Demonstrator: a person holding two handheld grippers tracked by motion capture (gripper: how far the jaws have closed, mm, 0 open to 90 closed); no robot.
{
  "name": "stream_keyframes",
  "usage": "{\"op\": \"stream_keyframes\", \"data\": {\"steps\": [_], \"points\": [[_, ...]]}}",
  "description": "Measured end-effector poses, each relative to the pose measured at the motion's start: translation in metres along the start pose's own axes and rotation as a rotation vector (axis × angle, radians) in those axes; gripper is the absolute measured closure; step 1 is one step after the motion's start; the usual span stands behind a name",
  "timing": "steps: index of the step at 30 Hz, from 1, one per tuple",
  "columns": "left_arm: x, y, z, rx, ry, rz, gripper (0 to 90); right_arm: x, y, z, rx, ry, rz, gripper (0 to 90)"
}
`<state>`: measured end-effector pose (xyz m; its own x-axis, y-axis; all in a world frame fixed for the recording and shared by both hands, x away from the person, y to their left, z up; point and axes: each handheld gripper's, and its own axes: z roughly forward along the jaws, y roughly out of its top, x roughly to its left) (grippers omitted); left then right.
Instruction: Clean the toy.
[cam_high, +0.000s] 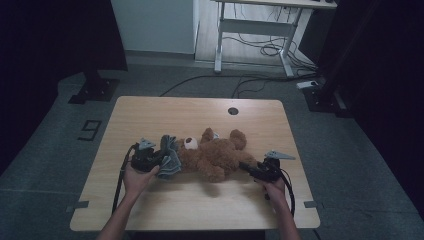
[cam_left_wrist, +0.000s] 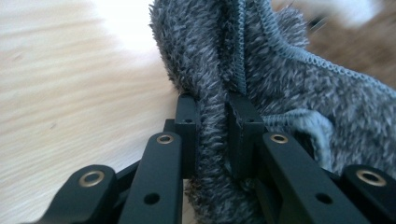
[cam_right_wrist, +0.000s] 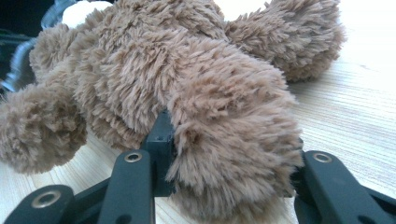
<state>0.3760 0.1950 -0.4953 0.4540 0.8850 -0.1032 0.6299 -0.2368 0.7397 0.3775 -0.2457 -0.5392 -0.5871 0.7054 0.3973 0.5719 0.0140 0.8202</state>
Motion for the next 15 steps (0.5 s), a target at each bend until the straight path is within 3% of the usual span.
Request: {"op": "stream_keyframes", "data": {"steps": [4, 7, 11, 14, 15], "points": [[0.004, -0.010, 0.004, 0.016, -0.007, -0.011, 75.8, -0.001, 0.000, 0.000, 0.003, 0.000, -0.001, 55.3], [0.008, -0.010, 0.000, -0.011, -0.036, -0.041, 76.0, -0.001, 0.000, 0.001, 0.001, -0.001, 0.002, 55.3], [0.001, 0.009, -0.022, -0.086, -0.026, -0.003, 76.1, -0.002, 0.000, 0.001, 0.001, -0.005, 0.007, 55.4], [-0.014, 0.030, -0.035, -0.140, -0.045, 0.036, 76.1, -0.001, 0.000, 0.001, -0.001, -0.010, 0.005, 55.4], [-0.014, 0.030, -0.035, -0.140, -0.045, 0.036, 76.1, -0.001, 0.000, 0.001, -0.001, -0.010, 0.005, 55.4]]}}
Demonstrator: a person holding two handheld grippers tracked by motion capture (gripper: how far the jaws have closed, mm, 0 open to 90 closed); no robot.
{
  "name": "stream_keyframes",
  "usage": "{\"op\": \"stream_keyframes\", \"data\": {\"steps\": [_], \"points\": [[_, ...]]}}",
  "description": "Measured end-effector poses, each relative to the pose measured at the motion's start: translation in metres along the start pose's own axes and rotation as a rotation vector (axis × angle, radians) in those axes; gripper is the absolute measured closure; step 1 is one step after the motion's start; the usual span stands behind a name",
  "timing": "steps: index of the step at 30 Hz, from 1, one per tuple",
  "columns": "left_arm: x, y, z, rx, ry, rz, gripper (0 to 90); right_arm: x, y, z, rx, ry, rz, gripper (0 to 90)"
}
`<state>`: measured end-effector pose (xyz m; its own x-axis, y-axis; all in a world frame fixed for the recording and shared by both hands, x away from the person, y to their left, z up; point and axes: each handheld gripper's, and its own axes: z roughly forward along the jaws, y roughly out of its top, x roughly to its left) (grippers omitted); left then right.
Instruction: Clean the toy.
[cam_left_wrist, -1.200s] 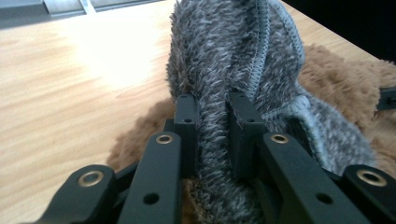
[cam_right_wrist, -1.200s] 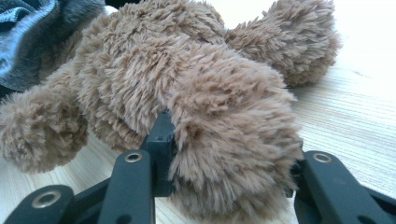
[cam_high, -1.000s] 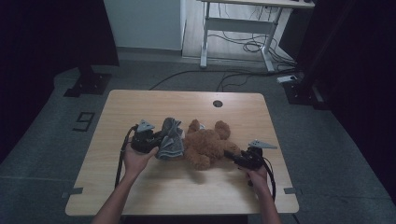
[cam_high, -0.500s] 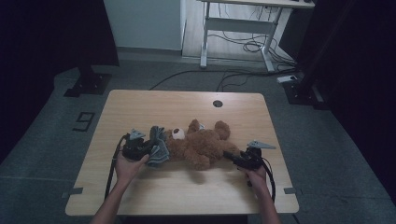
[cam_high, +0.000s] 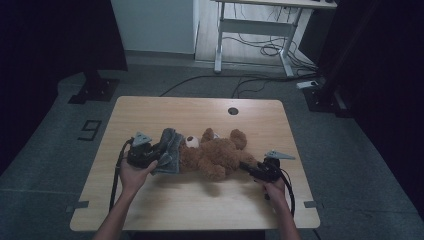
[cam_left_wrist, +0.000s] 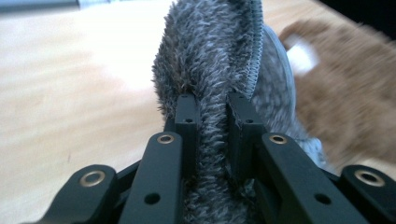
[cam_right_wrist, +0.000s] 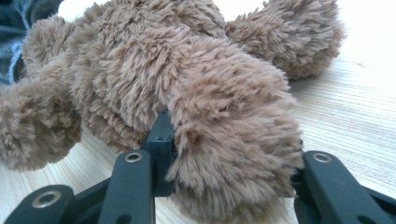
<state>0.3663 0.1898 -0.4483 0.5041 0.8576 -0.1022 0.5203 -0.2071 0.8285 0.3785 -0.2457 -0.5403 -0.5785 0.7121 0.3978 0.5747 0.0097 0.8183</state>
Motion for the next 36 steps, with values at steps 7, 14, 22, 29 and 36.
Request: {"op": "stream_keyframes", "data": {"steps": [7, 14, 22, 29, 36], "points": [[-0.043, 0.033, 0.015, -0.027, -0.036, 0.096, 76.0, 0.001, 0.000, 0.000, -0.002, -0.010, -0.006, 55.4], [-0.081, 0.049, 0.035, -0.042, -0.124, 0.132, 76.1, 0.002, 0.000, -0.001, -0.007, -0.015, -0.013, 55.4], [-0.129, 0.066, 0.064, -0.012, -0.189, 0.203, 76.0, 0.003, 0.000, -0.001, -0.005, -0.020, -0.016, 55.4], [-0.124, 0.050, 0.084, 0.077, -0.138, 0.223, 75.8, 0.003, 0.000, -0.001, -0.007, -0.019, -0.025, 55.4], [-0.096, 0.040, 0.071, 0.070, -0.088, 0.177, 75.8, 0.003, 0.000, -0.002, -0.002, -0.017, -0.025, 55.3]]}}
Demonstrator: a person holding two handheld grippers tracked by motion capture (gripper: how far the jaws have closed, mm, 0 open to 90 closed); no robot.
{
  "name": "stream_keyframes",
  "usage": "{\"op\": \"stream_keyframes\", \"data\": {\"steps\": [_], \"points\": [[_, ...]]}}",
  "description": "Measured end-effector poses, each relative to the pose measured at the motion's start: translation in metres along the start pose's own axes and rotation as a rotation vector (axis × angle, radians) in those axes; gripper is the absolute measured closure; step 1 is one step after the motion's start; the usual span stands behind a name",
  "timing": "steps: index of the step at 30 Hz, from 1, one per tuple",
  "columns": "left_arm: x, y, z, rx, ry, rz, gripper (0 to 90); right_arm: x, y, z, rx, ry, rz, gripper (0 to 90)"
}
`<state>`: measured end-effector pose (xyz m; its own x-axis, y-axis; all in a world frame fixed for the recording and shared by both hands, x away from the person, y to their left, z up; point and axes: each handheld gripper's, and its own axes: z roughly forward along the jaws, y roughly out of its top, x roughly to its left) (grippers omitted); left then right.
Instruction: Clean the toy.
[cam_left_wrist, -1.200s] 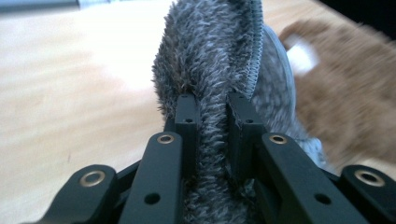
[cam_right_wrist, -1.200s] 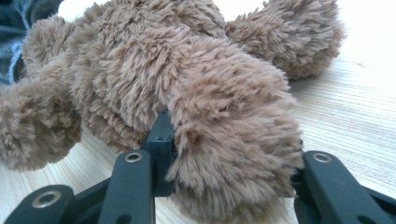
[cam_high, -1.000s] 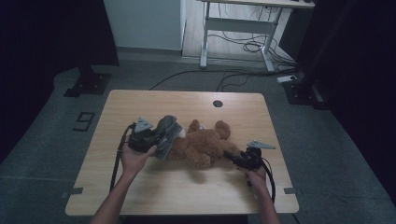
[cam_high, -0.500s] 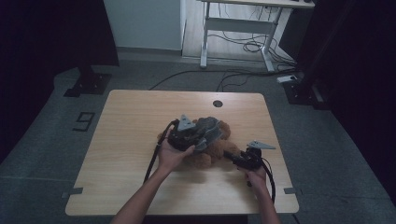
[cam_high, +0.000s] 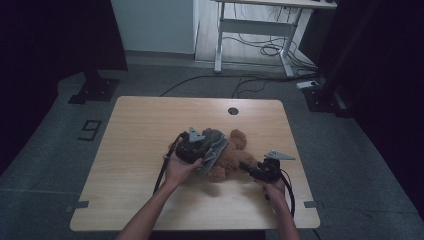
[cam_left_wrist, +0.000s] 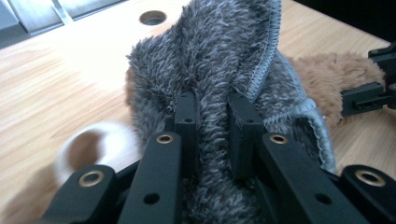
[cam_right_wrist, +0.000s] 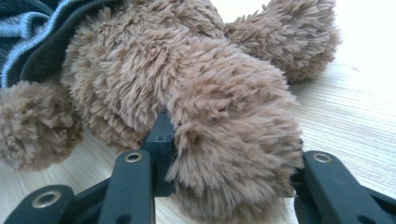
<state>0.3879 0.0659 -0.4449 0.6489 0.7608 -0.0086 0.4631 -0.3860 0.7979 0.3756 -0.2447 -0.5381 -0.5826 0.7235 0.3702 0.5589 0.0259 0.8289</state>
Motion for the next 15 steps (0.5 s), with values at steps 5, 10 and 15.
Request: {"op": "stream_keyframes", "data": {"steps": [5, 10, 15], "points": [[0.020, -0.010, -0.028, -0.038, 0.027, -0.029, 75.7, 0.000, -0.001, 0.000, -0.004, 0.000, 0.000, 54.7], [0.033, -0.023, -0.041, -0.042, 0.039, -0.048, 75.7, 0.001, -0.002, 0.000, -0.007, -0.001, 0.006, 54.6], [0.046, -0.040, -0.050, -0.054, 0.039, -0.093, 75.6, 0.001, -0.003, 0.000, -0.005, 0.001, 0.006, 54.6]]}}
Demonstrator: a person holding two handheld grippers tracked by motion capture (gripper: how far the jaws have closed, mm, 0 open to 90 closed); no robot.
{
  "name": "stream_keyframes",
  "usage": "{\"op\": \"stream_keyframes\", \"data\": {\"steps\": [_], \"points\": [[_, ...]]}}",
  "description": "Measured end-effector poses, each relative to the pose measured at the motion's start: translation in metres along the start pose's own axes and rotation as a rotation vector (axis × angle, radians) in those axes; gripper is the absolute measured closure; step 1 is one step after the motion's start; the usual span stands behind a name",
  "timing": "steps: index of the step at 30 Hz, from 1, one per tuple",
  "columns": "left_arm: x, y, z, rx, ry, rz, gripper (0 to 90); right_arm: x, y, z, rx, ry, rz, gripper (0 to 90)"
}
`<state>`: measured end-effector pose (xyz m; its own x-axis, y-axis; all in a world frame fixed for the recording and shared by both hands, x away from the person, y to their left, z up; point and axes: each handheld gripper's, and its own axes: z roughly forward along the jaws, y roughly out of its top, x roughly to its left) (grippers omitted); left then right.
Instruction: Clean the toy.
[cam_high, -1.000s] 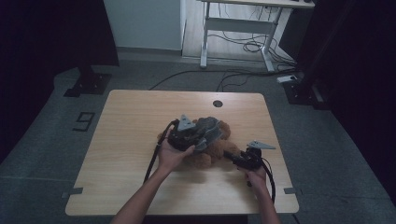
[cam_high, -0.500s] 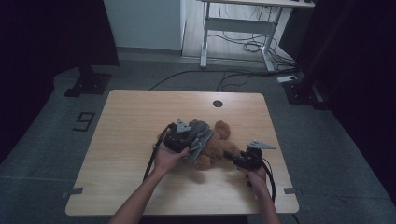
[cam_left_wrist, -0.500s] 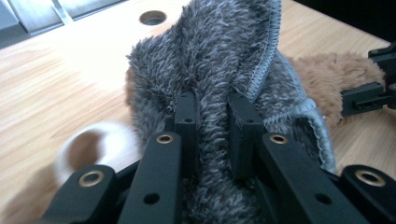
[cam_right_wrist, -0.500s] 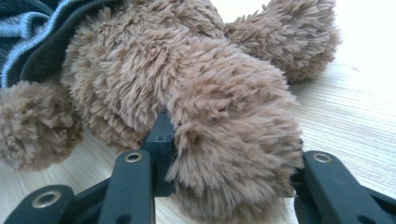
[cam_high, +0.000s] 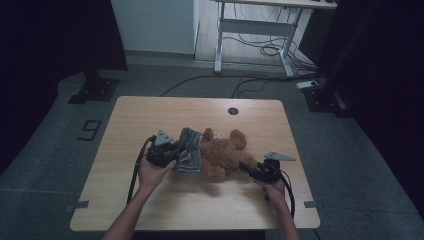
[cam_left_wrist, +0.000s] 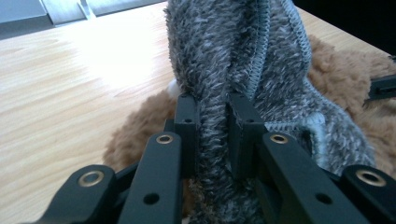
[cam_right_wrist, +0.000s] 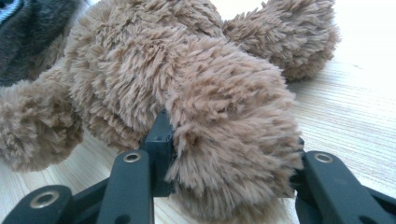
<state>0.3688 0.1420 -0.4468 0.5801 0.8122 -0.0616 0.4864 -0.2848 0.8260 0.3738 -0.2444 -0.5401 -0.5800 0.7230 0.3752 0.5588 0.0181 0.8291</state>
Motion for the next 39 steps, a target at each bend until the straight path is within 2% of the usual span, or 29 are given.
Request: {"op": "stream_keyframes", "data": {"steps": [3, 10, 18, 21, 23, 24, 25, 31, 32, 33, 35, 37, 39], "points": [[0.004, -0.004, -0.004, -0.001, 0.007, -0.007, 75.7, 0.000, 0.000, 0.000, 0.001, 0.000, -0.001, 54.6], [0.023, -0.019, -0.011, 0.017, 0.054, -0.037, 75.7, 0.000, 0.000, 0.000, 0.000, -0.001, 0.002, 54.6], [0.041, -0.041, -0.009, 0.043, 0.076, -0.105, 75.7, 0.000, -0.001, 0.001, -0.005, -0.002, 0.007, 54.6], [0.044, -0.042, -0.012, 0.036, 0.079, -0.114, 75.6, -0.001, -0.001, 0.001, -0.004, -0.002, 0.005, 54.6], [0.043, -0.037, -0.016, 0.022, 0.078, -0.112, 75.6, -0.001, -0.001, 0.002, -0.003, -0.001, 0.009, 54.6], [0.038, -0.028, -0.021, 0.003, 0.082, -0.097, 75.6, -0.001, -0.001, 0.002, -0.002, -0.001, 0.012, 54.7], [0.038, -0.028, -0.021, 0.003, 0.082, -0.097, 75.6, -0.001, -0.001, 0.002, -0.002, -0.001, 0.012, 54.7], [0.015, 0.016, -0.027, -0.069, 0.048, -0.031, 75.7, -0.001, -0.001, 0.002, -0.006, -0.006, 0.016, 54.8], [0.007, 0.028, -0.025, -0.088, 0.035, -0.020, 75.6, -0.001, -0.001, 0.002, -0.005, -0.006, 0.015, 54.7], [0.007, 0.028, -0.025, -0.088, 0.035, -0.020, 75.6, -0.001, -0.001, 0.002, -0.005, -0.006, 0.015, 54.7], [-0.001, 0.040, -0.020, -0.095, 0.019, -0.003, 75.6, -0.002, -0.001, 0.002, -0.005, -0.006, 0.013, 54.8], [-0.010, 0.049, -0.009, -0.079, 0.013, 0.018, 75.6, -0.002, -0.001, 0.001, -0.004, -0.006, 0.013, 54.8], [-0.014, 0.051, 0.004, -0.042, 0.015, 0.030, 75.6, -0.001, -0.001, 0.001, -0.004, -0.007, 0.012, 54.8]]}}
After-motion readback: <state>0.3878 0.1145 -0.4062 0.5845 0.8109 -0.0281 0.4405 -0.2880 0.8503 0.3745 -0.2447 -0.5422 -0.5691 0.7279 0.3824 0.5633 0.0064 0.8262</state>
